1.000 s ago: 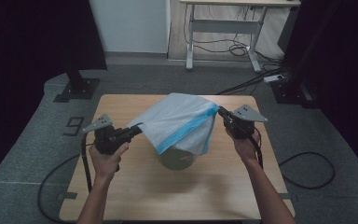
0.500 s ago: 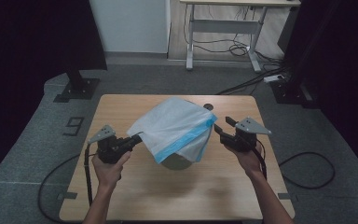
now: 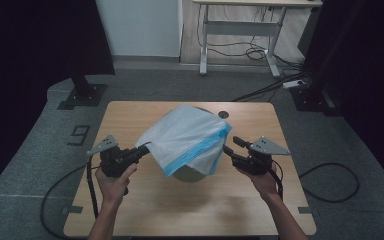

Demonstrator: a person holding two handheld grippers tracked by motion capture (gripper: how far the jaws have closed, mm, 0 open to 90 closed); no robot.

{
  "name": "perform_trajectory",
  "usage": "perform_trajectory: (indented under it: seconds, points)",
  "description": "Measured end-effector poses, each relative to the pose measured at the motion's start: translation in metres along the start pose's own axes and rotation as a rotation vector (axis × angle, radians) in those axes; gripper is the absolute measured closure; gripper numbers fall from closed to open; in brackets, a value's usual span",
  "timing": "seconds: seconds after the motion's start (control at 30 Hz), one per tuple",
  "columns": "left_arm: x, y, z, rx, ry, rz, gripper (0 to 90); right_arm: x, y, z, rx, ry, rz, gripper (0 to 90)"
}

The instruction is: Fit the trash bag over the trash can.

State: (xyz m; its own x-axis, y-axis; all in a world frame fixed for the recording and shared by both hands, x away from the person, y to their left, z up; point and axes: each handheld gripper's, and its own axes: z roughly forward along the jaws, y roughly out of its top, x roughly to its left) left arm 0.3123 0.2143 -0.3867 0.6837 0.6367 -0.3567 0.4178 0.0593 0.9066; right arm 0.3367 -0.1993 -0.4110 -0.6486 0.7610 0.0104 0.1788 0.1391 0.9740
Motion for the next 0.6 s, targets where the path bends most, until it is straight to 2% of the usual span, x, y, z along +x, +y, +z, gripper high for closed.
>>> perform_trajectory:
  seconds: [0.13,0.23,0.43,0.6]
  points:
    - [0.001,0.002,-0.007,-0.020,-0.026,-0.021,89.6,0.005,0.005,0.004,-0.018,0.016,0.010,47.4]
    - [0.003,0.003,-0.010,-0.031,-0.043,-0.038,89.6,0.008,0.008,0.007,-0.010,0.031,0.012,47.3]
    - [0.004,0.005,-0.017,-0.052,-0.058,-0.049,89.6,0.018,0.012,0.013,-0.010,0.004,-0.024,43.3]
    - [0.005,0.008,-0.020,-0.065,-0.064,-0.056,89.6,0.020,0.013,0.017,-0.010,-0.014,-0.038,41.8]
